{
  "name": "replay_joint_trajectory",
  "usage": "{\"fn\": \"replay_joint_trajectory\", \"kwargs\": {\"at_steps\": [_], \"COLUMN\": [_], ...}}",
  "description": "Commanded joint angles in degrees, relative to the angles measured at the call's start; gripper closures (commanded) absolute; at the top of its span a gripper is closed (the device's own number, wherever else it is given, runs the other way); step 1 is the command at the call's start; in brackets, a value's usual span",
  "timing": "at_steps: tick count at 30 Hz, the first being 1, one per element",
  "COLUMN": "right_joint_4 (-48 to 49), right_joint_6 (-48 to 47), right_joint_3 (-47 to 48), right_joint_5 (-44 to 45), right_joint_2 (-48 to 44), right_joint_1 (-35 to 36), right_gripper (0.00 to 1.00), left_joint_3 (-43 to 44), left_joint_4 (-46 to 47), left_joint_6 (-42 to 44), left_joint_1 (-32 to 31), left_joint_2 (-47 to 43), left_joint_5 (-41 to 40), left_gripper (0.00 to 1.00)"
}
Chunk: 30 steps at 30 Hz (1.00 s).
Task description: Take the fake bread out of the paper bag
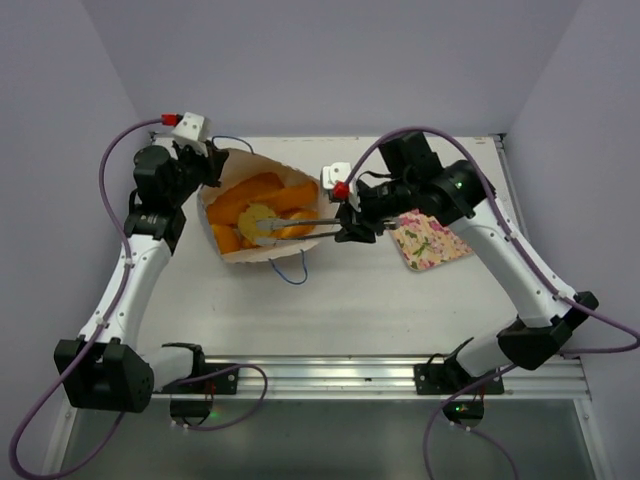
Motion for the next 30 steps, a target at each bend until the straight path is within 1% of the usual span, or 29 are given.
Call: {"fn": "replay_joint_trajectory", "kwargs": {"at_steps": [1,3,8,14,20,26,30], "right_joint_4": [2.37,3.86,4.92,8.70,9.49,11.33,11.51], "right_joint_6": [2.54,4.38,7.19,10.54,12.03,13.00,13.53], "right_joint_3": [1.84,2.01,2.28,-2.90,-4.93,-6.42,-6.07], "right_joint_5": [8.83,12.33,17.62,24.12,24.93,30.81,31.69], "right_joint_2": [3.00,3.97,6.78,7.05,6.96,8.27,9.42], "right_joint_1": [1.94,2.12,4.05,9.24,10.64,13.37,13.72], "right_gripper": [0.57,0.57,0.58,0.58,0.57,0.56,0.56], "left_joint_3": [-3.00,-4.33,-8.54,-12.15,-14.79,-15.67,-15.67], "left_joint_4": [8.77,8.87,9.31,10.10,10.27,10.36,10.36], "left_joint_6": [-4.43,-5.48,-6.98,-9.09,-9.53,-9.71,-9.80], "left_joint_1": [0.25,0.25,0.34,0.25,0.25,0.25,0.25], "left_joint_2": [-5.59,-7.35,-10.25,-13.59,-15.79,-16.41,-16.50], "left_joint_5": [4.50,4.77,5.38,6.35,6.79,6.70,6.53], "left_gripper": [1.00,1.00,1.00,1.00,1.00,1.00,1.00]}}
